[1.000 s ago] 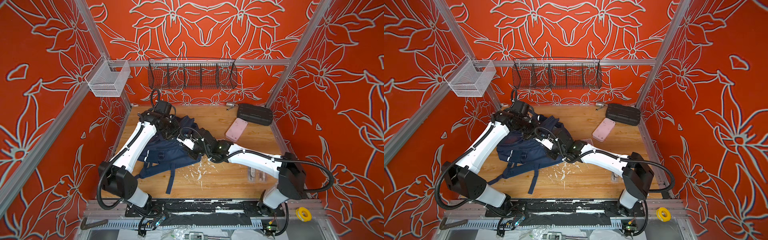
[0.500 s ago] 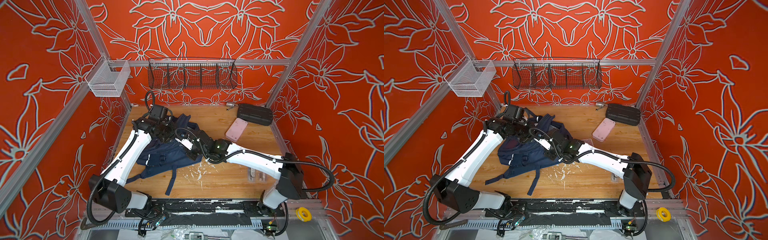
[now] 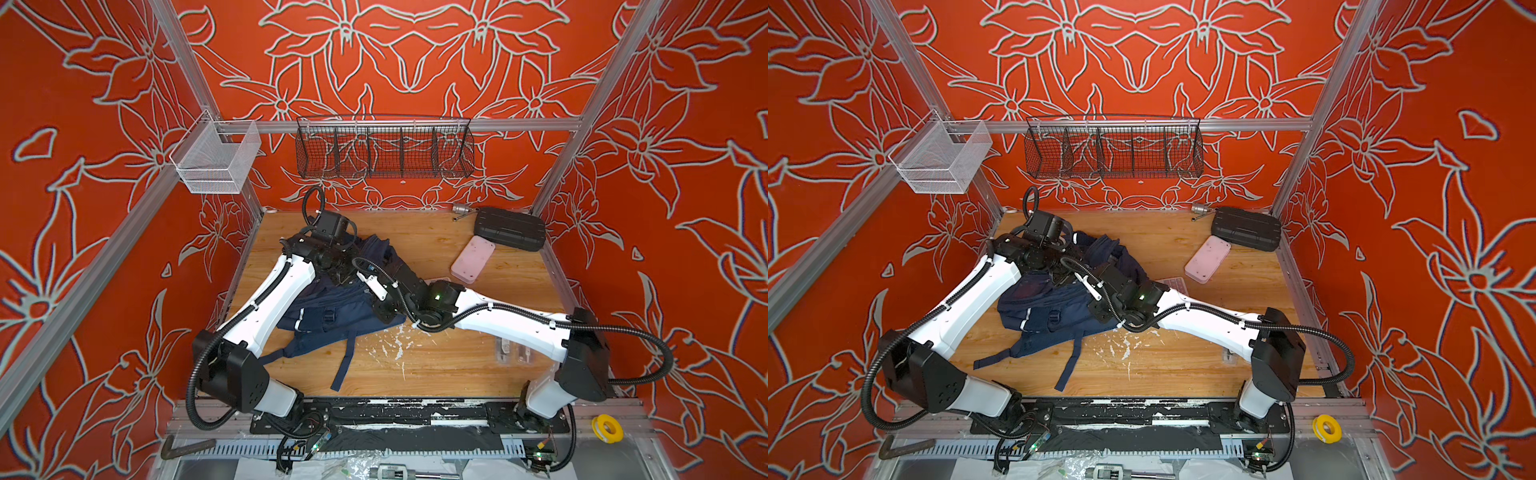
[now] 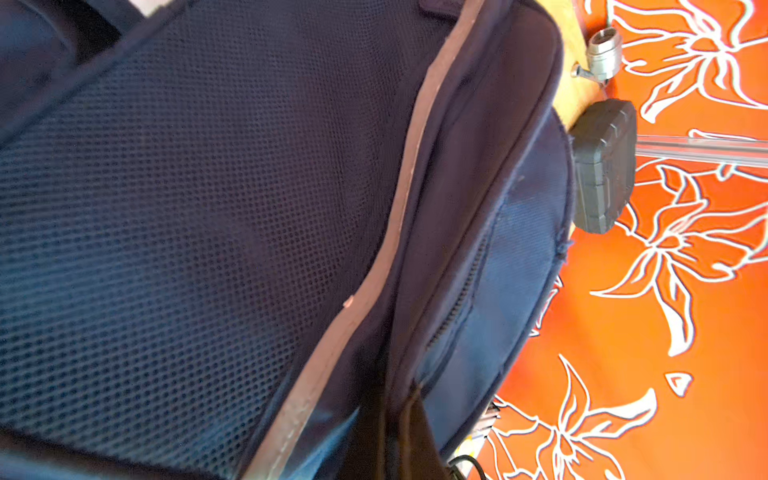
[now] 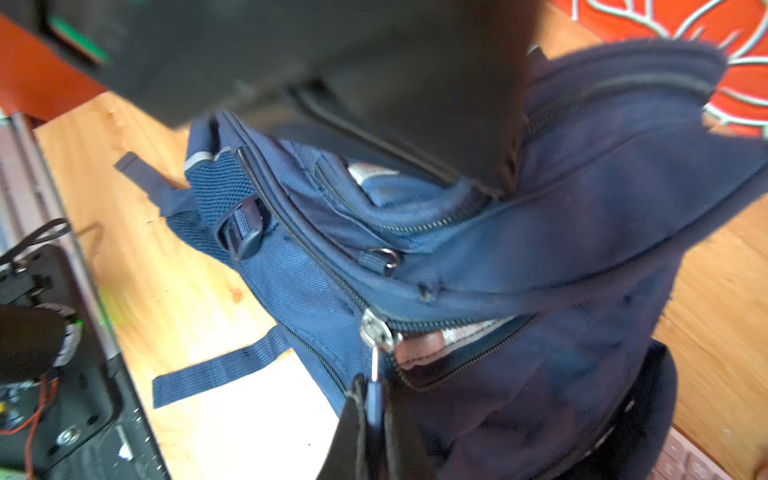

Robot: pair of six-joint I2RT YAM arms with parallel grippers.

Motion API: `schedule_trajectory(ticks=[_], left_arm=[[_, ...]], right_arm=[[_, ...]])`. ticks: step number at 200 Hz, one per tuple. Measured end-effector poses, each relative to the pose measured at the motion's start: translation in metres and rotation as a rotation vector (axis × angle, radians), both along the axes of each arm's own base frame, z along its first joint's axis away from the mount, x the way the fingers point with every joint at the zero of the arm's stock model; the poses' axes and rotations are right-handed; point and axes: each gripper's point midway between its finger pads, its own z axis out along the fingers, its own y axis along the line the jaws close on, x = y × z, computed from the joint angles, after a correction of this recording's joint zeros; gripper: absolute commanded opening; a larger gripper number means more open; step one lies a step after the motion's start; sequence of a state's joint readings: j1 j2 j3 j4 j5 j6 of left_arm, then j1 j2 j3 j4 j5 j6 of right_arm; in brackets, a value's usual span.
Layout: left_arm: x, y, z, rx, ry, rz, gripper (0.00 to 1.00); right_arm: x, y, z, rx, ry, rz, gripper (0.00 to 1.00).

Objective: Pack the student bag

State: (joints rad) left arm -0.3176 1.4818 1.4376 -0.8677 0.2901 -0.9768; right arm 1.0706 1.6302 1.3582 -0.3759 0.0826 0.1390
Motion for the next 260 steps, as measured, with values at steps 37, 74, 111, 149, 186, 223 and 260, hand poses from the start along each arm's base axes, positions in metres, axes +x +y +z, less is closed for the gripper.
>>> schedule_trajectory(ticks=[37, 74, 111, 149, 186, 223, 260], left_arm=[[0.0, 0.0, -0.002, 0.006, 0.025, 0.017, 0.0], [0.002, 0.003, 0.008, 0.017, 0.007, 0.026, 0.0], [-0.002, 0.004, 0.013, 0.021, 0.007, 0.018, 0.0], [-0.023, 0.011, 0.017, -0.015, -0.04, 0.042, 0.0], [-0.038, 0.017, 0.014, -0.06, -0.058, 0.108, 0.0], [-0.026, 0.018, 0.007, -0.049, -0.051, 0.145, 0.23], [0.017, 0.004, 0.019, -0.016, -0.086, 0.083, 0.59]], right_arm=[[-0.001, 0.007, -0.007, -0.032, -0.1, -0.005, 0.0], [0.005, 0.007, -0.017, -0.025, -0.191, -0.008, 0.0], [0.006, 0.0, -0.013, 0.028, -0.217, 0.091, 0.0], [0.003, -0.009, -0.008, 0.113, -0.163, 0.266, 0.0], [0.002, -0.006, -0.006, 0.146, -0.104, 0.427, 0.0], [0.014, 0.0, -0.003, 0.154, -0.095, 0.505, 0.0], [0.012, -0.001, -0.014, 0.146, -0.098, 0.532, 0.0]])
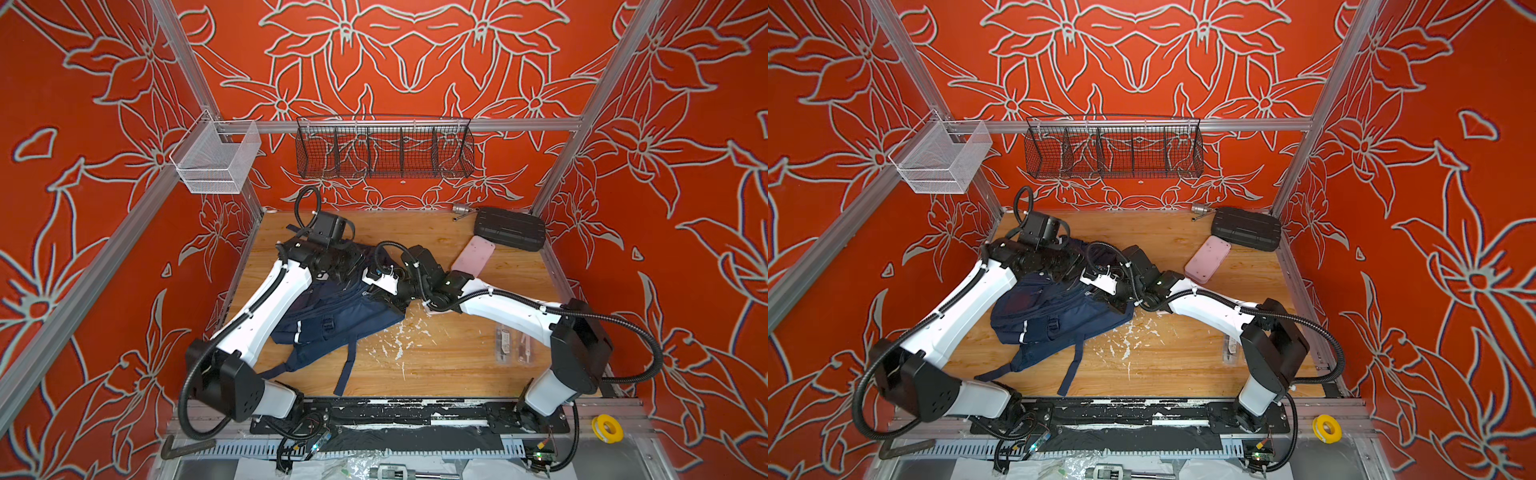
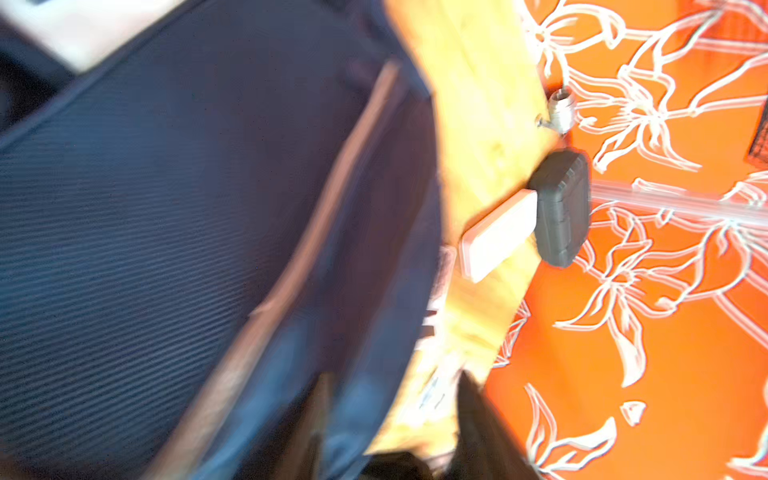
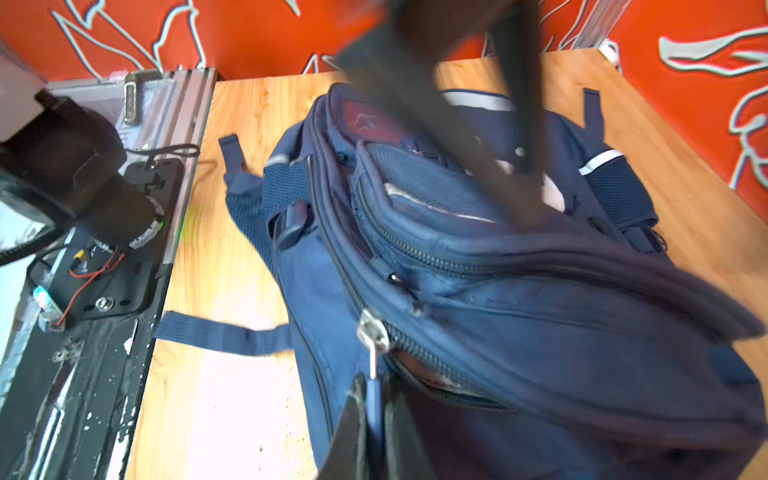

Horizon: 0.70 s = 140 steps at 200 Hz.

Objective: Pack the student bag

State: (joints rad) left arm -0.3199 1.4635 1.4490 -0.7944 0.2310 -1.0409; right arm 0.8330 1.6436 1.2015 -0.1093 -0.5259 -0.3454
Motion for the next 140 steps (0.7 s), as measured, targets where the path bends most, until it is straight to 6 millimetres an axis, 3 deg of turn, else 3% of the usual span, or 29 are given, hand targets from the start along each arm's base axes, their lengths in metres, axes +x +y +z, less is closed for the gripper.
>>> schedule_trajectory(ticks=[39, 66, 102, 140], left_arm=[[0.028, 0.001, 0.022, 0.085, -0.05, -0.096, 0.62], [0.044, -0.001, 0.025, 0.172, -0.044, -0.217, 0.62], [0.055, -0.018, -0.011, 0.297, 0.057, -0.439, 0.65], [0.039, -0.047, -0.044, 0.482, 0.147, -0.674, 0.65]], right_arm=[[-0.004, -0.002, -0.012, -0.012, -0.013, 0.015, 0.0], [-0.002, -0.001, -0.013, 0.003, -0.049, 0.014, 0.0], [-0.006, -0.003, -0.021, -0.013, -0.096, 0.014, 0.0], [-0.006, -0.003, -0.022, -0.028, -0.146, 0.009, 0.0]])
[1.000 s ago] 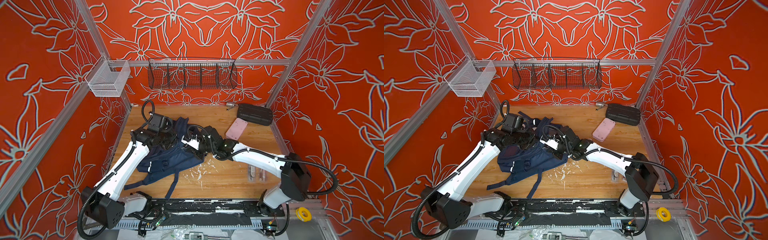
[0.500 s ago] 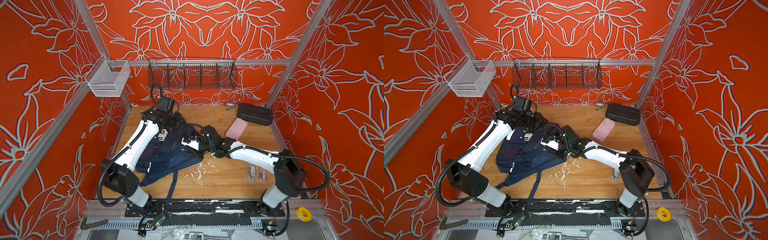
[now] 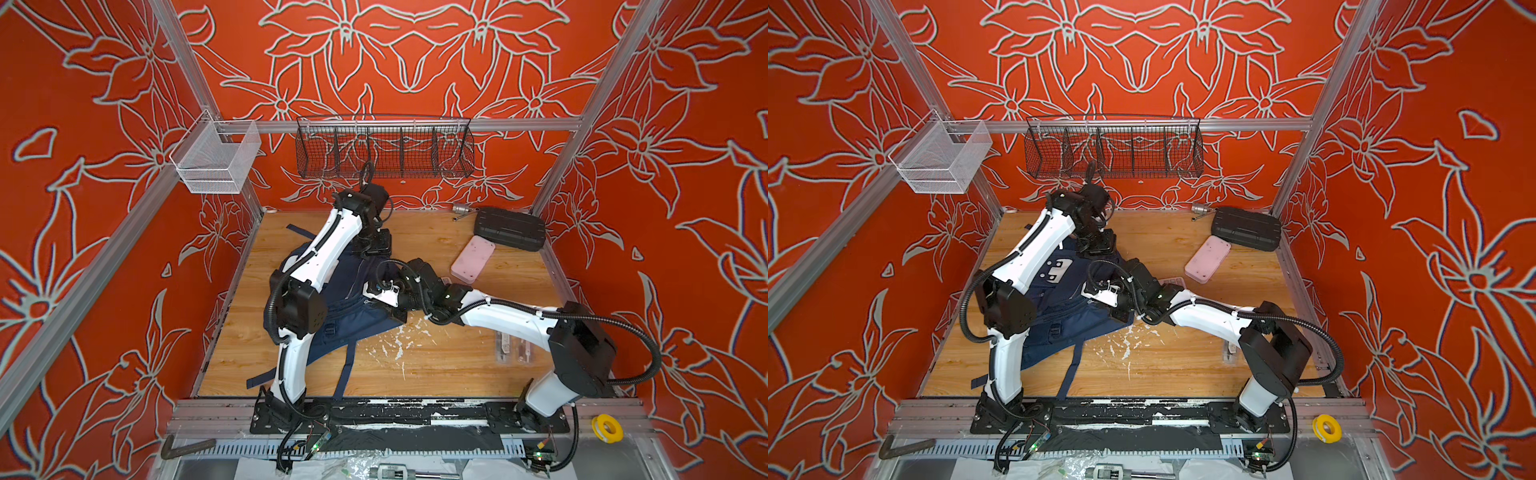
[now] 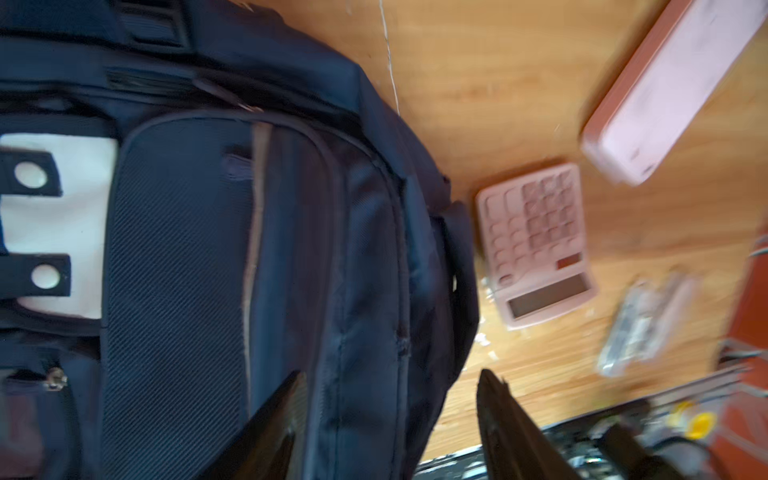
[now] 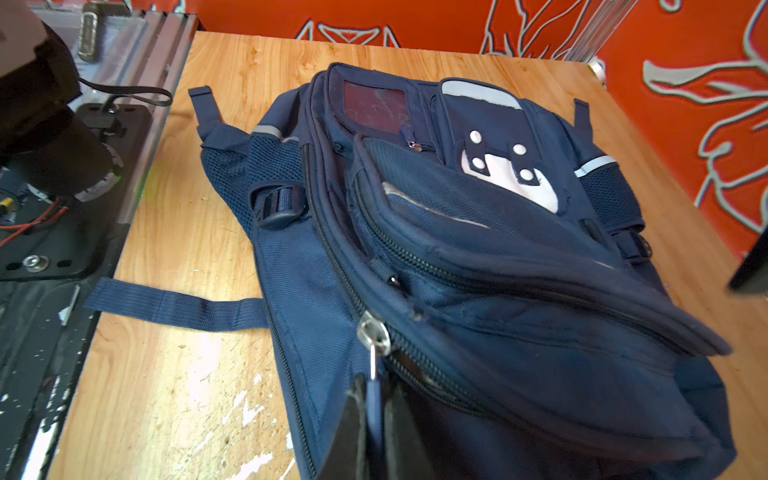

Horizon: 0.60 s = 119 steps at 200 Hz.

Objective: Pack the student bag

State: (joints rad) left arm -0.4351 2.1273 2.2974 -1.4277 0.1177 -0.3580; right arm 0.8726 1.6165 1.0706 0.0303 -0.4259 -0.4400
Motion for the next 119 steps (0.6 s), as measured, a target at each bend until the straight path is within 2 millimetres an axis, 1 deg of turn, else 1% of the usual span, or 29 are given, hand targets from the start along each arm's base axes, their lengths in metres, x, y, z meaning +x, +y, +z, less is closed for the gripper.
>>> schedule_trajectory(ticks=[15, 34, 51, 73, 97, 119], left_arm=[[-0.012, -0.002, -0.009, 0.074, 0.031, -0.054, 0.65], [-0.022, 0.003, -0.018, 0.151, 0.07, -0.092, 0.65], [-0.025, 0.008, -0.023, 0.193, 0.087, -0.114, 0.64], [-0.03, 0.007, -0.03, 0.224, 0.111, -0.152, 0.64], [-0.037, 0.006, -0.044, 0.28, 0.143, -0.196, 0.64], [-0.039, 0.006, -0.055, 0.337, 0.155, -0.215, 0.64]], right_arm=[[0.0, 0.0, 0.0, -0.001, -0.012, 0.0, 0.0], [0.0, 0.001, 0.0, -0.007, -0.03, 0.001, 0.0], [0.0, 0.001, 0.0, -0.01, -0.041, 0.004, 0.0], [0.0, 0.001, 0.0, -0.014, -0.053, 0.007, 0.0], [0.001, 0.001, -0.001, -0.023, -0.07, 0.009, 0.0], [0.0, 0.001, -0.002, -0.033, -0.083, 0.012, 0.0]])
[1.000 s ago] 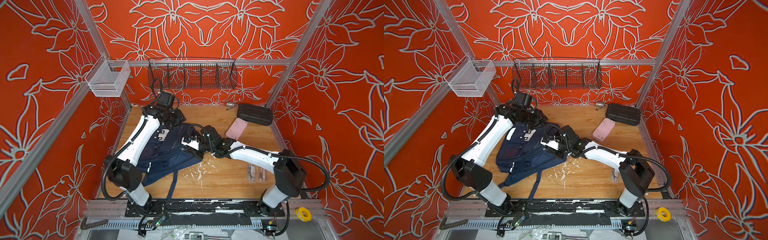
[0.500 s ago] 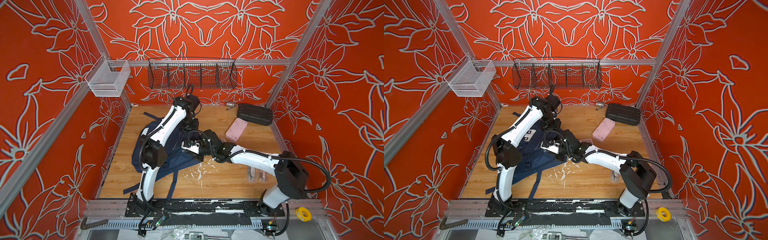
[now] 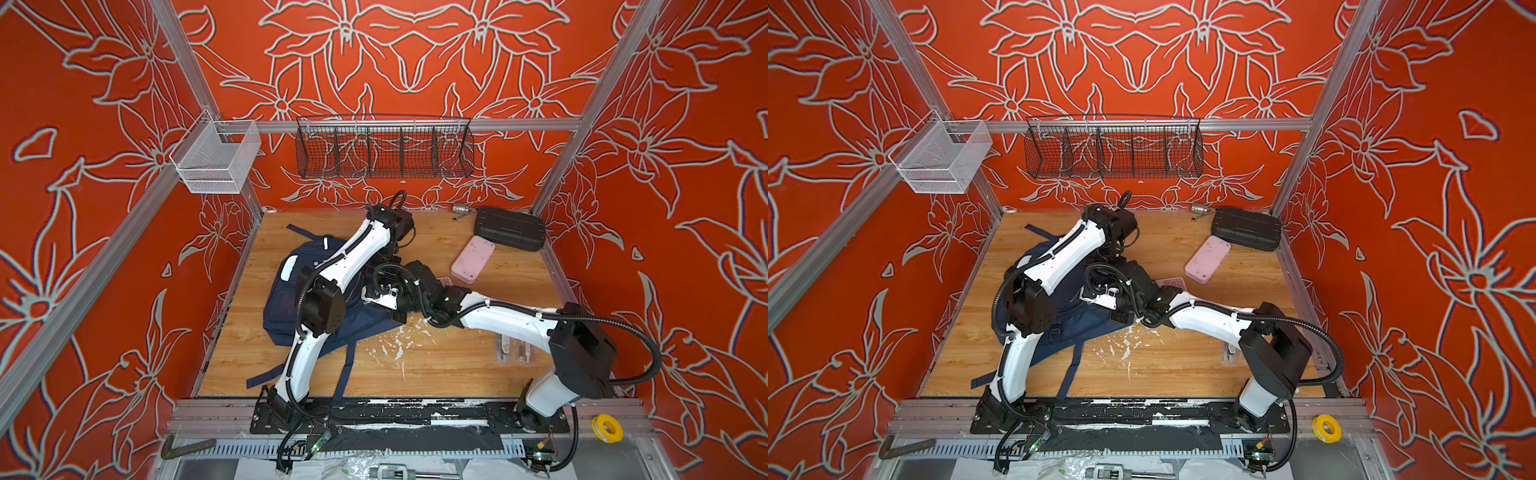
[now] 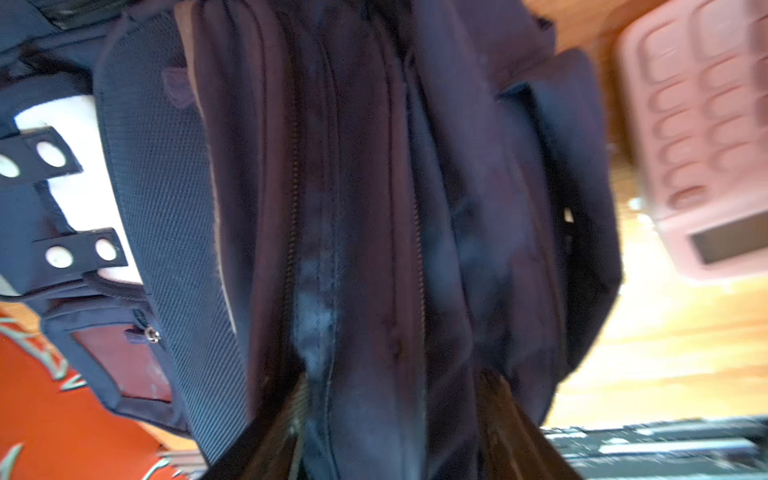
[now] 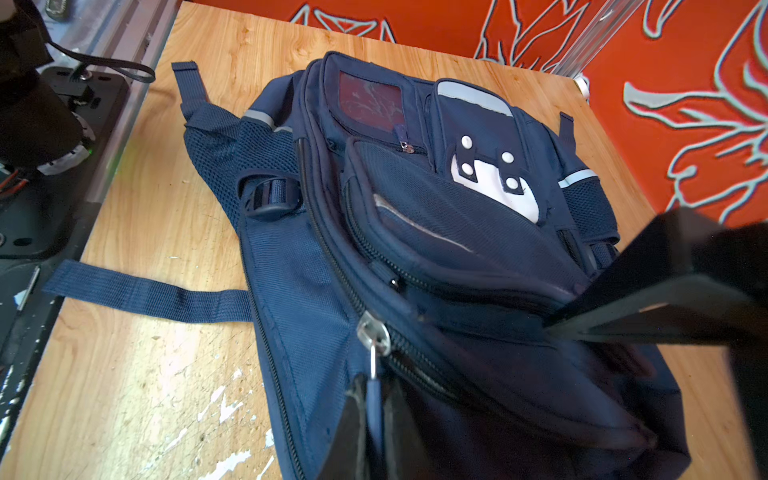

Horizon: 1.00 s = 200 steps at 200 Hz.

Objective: Pack the student bag

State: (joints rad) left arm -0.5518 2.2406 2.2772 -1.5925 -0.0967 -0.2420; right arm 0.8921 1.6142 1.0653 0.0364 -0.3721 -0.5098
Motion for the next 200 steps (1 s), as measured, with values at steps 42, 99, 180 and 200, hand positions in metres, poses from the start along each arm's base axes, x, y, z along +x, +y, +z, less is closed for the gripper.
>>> schedule_trajectory(ticks=[42, 99, 180, 200], left_arm=[[0.002, 0.007, -0.006, 0.071, -0.007, -0.009, 0.48], [0.007, 0.008, -0.024, 0.147, 0.001, -0.041, 0.0], [0.028, 0.009, 0.024, -0.194, -0.026, 0.225, 0.0], [0.03, 0.021, 0.055, -0.28, -0.079, 0.32, 0.0]], right_arm=[[0.0, 0.0, -0.001, -0.016, -0.024, -0.001, 0.0], [0.001, -0.003, -0.006, -0.048, -0.04, -0.018, 0.0], [0.009, -0.002, -0.005, -0.095, -0.112, -0.144, 0.0], [0.011, 0.005, 0.006, -0.062, -0.15, -0.186, 0.0]])
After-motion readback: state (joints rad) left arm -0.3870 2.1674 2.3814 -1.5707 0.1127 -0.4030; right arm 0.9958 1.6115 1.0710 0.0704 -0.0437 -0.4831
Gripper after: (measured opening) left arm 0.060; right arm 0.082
